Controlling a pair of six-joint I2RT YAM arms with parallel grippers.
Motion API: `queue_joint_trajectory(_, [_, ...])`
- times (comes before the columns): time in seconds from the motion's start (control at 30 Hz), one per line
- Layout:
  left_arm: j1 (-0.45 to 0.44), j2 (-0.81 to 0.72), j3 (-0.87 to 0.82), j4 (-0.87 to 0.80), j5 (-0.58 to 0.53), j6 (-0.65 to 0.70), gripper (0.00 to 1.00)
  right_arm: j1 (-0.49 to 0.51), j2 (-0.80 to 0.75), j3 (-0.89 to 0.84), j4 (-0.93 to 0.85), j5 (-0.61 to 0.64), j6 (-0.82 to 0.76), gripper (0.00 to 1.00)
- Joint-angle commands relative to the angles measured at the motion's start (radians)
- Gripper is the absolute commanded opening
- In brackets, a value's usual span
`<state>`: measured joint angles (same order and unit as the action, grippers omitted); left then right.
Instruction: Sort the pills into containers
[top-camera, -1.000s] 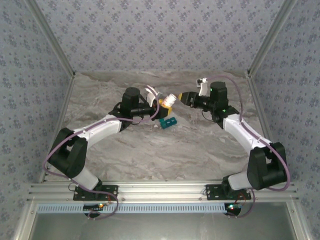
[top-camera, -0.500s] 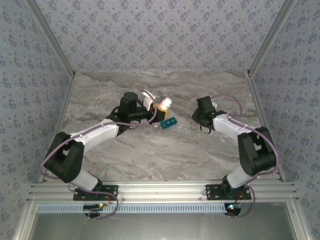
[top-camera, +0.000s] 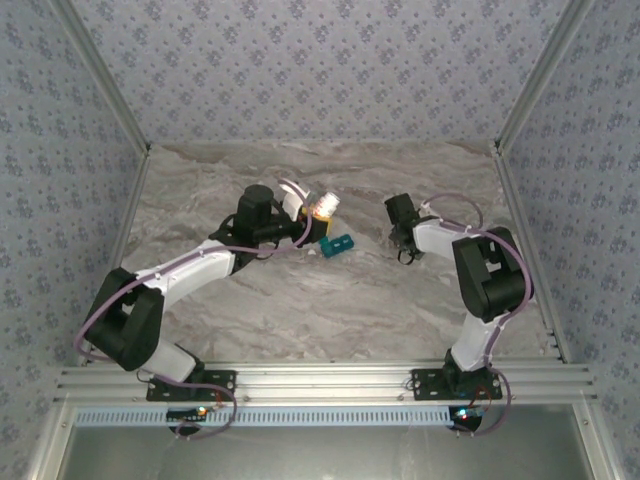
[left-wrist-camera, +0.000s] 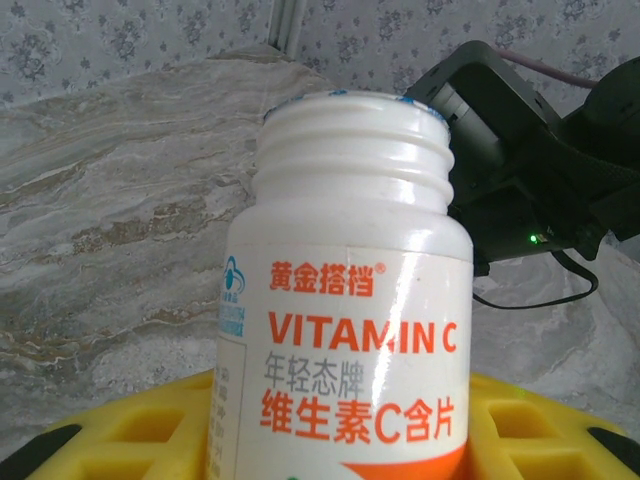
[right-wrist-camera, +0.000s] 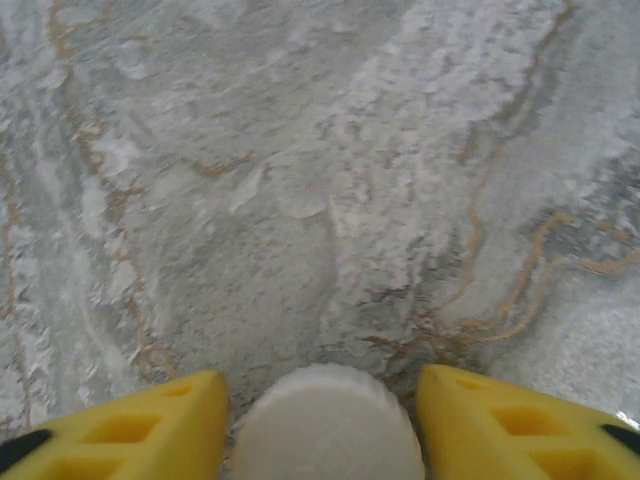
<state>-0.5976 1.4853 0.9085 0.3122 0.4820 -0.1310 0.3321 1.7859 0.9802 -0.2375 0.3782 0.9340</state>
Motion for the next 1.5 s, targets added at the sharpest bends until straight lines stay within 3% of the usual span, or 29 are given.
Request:
queue_joint_trajectory(0.0, [0.000,-0.033,-0.012,0.003,-0.011,0.015,0.00,-0.001,0.004,0.004,-0.027,-0.004,-0.019,0.68])
queue_joint_trajectory(0.1, [0.000,-0.036,-0.013,0.000,-0.018,0.017,0.00,0.001,-0.034,0.002,-0.014,-0.044,-0.060,0.72])
queue_joint_trajectory(0.3, [0.001,-0.040,-0.016,-0.047,-0.043,0.020,0.00,0.024,-0.141,0.009,-0.006,-0.104,-0.128,0.72])
queue_joint_trajectory(0.53, [0.001,-0.068,-0.039,-0.147,-0.106,0.023,0.00,0.005,-0.054,0.115,0.001,-0.352,-0.215,0.70])
queue_joint_trajectory(0.83, [0.000,-0.170,-0.125,-0.200,-0.181,0.000,0.00,0.023,0.112,0.251,-0.036,-0.497,-0.256,0.56])
queue_joint_trajectory(1.07, [0.002,-0.224,-0.169,-0.194,-0.197,-0.012,0.00,0.064,0.146,0.266,-0.045,-0.507,-0.262,0.30])
queue_joint_trajectory(1.47, [0.002,-0.220,-0.171,-0.189,-0.191,-0.022,0.00,0.100,0.162,0.243,-0.033,-0.513,-0.238,0.23])
